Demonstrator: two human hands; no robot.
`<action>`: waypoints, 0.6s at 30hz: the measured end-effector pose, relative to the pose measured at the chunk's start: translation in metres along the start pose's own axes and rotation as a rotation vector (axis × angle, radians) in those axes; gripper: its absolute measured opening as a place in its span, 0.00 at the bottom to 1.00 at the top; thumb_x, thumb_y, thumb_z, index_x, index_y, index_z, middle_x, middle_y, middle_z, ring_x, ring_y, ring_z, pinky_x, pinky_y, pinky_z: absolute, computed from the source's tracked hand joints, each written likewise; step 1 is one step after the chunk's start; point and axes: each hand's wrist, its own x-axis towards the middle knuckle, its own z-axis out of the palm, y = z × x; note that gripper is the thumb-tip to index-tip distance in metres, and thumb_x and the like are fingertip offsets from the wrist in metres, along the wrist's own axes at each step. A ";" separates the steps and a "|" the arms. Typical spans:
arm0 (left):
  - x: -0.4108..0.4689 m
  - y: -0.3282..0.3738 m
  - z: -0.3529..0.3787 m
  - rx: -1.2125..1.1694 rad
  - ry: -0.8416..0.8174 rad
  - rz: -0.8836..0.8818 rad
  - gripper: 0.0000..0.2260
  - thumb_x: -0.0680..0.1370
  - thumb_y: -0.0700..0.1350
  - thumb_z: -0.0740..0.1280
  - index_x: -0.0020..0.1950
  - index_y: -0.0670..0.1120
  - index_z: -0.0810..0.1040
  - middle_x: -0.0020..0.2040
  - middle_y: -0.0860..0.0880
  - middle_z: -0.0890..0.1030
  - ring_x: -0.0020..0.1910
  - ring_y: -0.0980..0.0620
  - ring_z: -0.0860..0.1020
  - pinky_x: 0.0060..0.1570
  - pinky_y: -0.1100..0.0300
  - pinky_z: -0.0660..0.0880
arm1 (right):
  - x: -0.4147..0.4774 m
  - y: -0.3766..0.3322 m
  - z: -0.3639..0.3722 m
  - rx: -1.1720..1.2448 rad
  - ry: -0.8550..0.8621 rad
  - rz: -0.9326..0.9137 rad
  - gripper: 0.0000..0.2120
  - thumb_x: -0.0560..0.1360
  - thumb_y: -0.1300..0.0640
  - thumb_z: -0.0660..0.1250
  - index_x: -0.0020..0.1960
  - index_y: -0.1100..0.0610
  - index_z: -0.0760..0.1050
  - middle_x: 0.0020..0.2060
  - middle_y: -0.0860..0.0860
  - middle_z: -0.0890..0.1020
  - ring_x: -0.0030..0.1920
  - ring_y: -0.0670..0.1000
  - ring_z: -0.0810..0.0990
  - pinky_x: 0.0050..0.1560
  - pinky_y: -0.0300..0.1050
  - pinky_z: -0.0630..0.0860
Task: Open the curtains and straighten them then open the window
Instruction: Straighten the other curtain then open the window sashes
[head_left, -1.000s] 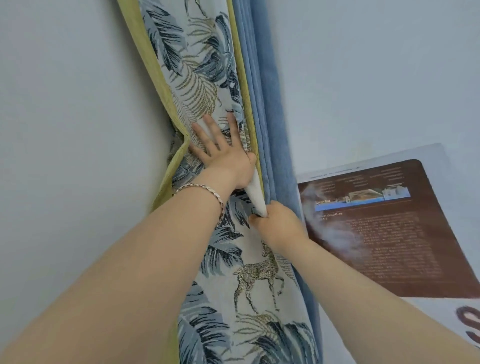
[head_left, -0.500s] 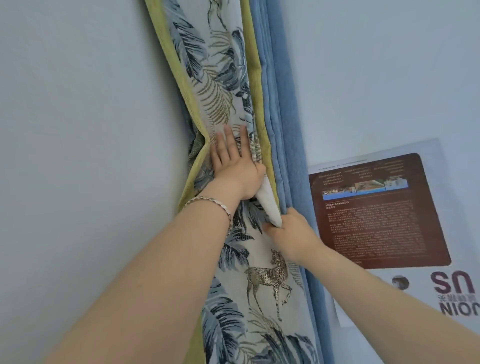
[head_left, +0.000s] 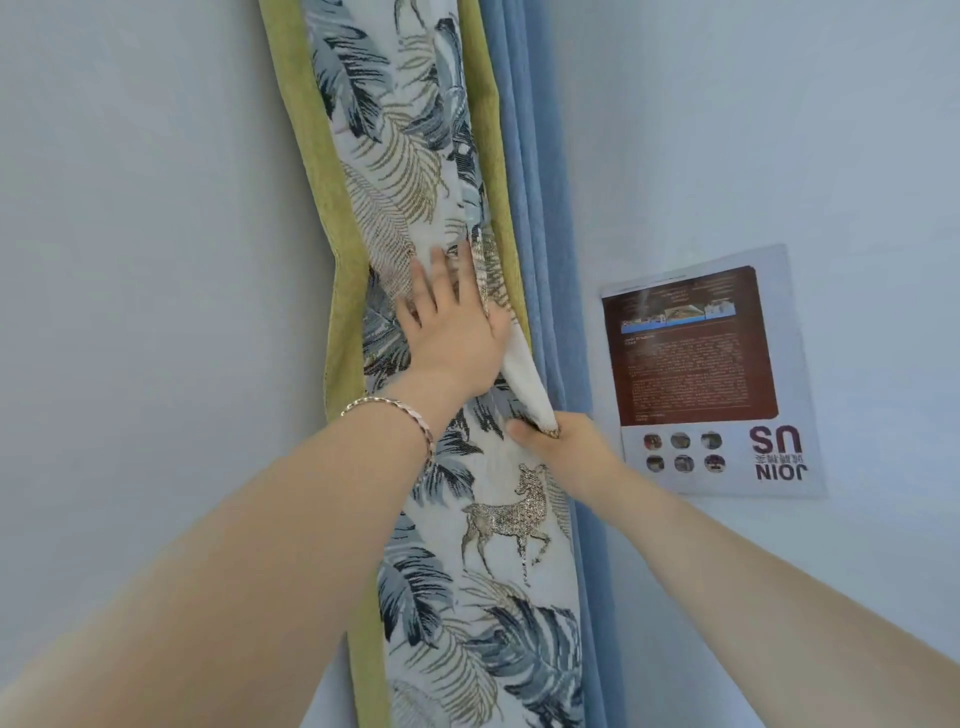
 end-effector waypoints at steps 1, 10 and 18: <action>-0.015 0.002 -0.006 0.015 0.004 -0.017 0.29 0.80 0.53 0.48 0.76 0.47 0.38 0.78 0.44 0.40 0.76 0.42 0.40 0.72 0.41 0.40 | -0.009 -0.007 0.001 0.013 -0.029 0.003 0.26 0.76 0.59 0.67 0.22 0.52 0.62 0.11 0.42 0.65 0.13 0.39 0.62 0.16 0.27 0.57; -0.122 -0.021 -0.097 -0.050 -0.035 0.058 0.20 0.80 0.54 0.48 0.71 0.56 0.66 0.77 0.50 0.58 0.75 0.49 0.53 0.72 0.47 0.49 | -0.080 -0.055 0.006 0.102 0.026 0.162 0.07 0.69 0.56 0.75 0.34 0.53 0.78 0.32 0.48 0.83 0.34 0.48 0.80 0.27 0.33 0.76; -0.186 -0.057 -0.154 0.218 -0.834 -0.109 0.16 0.79 0.43 0.57 0.62 0.39 0.75 0.63 0.40 0.76 0.62 0.42 0.75 0.58 0.54 0.72 | -0.152 -0.111 0.060 -0.479 0.399 0.169 0.20 0.71 0.62 0.71 0.59 0.59 0.66 0.58 0.60 0.71 0.56 0.62 0.75 0.54 0.54 0.76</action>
